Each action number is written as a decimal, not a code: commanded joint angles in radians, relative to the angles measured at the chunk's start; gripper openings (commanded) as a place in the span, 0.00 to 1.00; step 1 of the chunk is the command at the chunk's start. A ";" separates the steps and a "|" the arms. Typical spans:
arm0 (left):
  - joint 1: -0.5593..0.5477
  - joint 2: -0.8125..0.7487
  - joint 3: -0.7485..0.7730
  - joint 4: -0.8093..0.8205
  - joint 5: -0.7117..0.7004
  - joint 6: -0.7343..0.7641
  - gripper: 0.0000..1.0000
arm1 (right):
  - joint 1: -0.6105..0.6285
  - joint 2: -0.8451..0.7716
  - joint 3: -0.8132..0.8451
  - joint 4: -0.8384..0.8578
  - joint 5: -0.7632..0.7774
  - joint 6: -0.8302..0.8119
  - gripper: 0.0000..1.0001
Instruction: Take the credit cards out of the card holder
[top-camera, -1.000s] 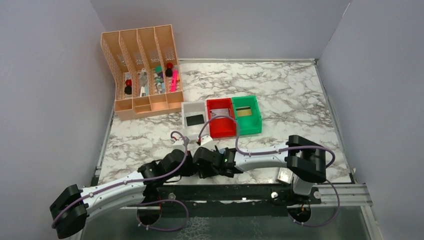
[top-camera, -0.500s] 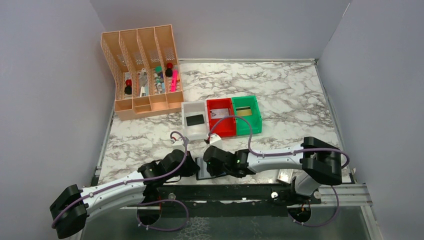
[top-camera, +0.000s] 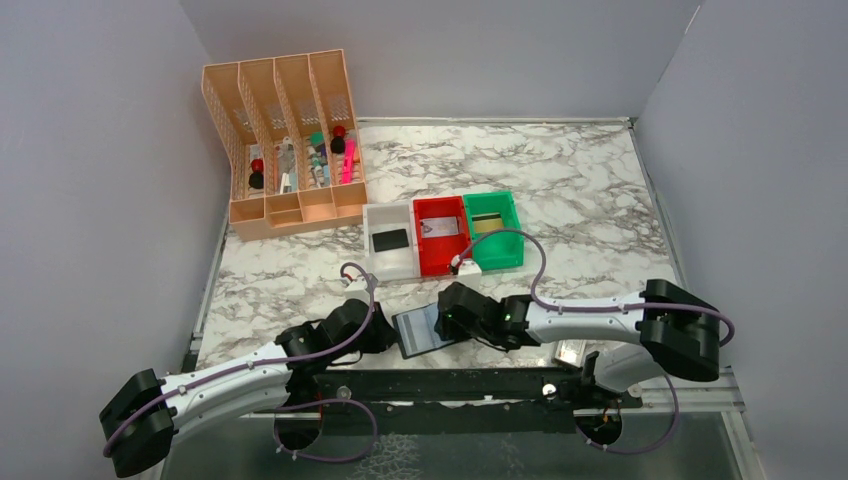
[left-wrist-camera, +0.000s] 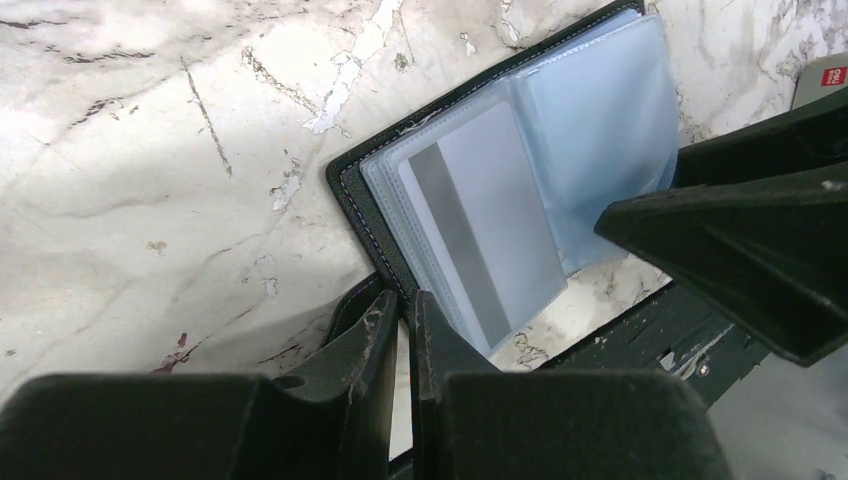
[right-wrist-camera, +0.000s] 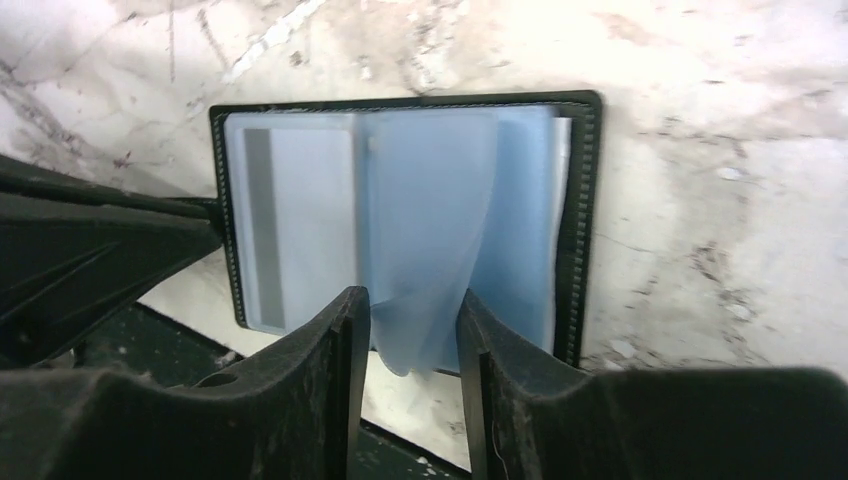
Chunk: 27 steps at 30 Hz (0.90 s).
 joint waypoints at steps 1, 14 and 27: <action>-0.005 0.001 0.010 0.004 0.000 0.012 0.14 | -0.014 -0.051 -0.018 -0.062 0.119 0.057 0.43; -0.005 0.003 0.019 0.005 0.001 0.016 0.14 | -0.013 -0.097 0.084 -0.377 0.293 0.077 0.44; -0.005 -0.007 0.015 0.006 0.001 0.014 0.14 | 0.041 0.043 0.150 0.010 -0.072 -0.211 0.51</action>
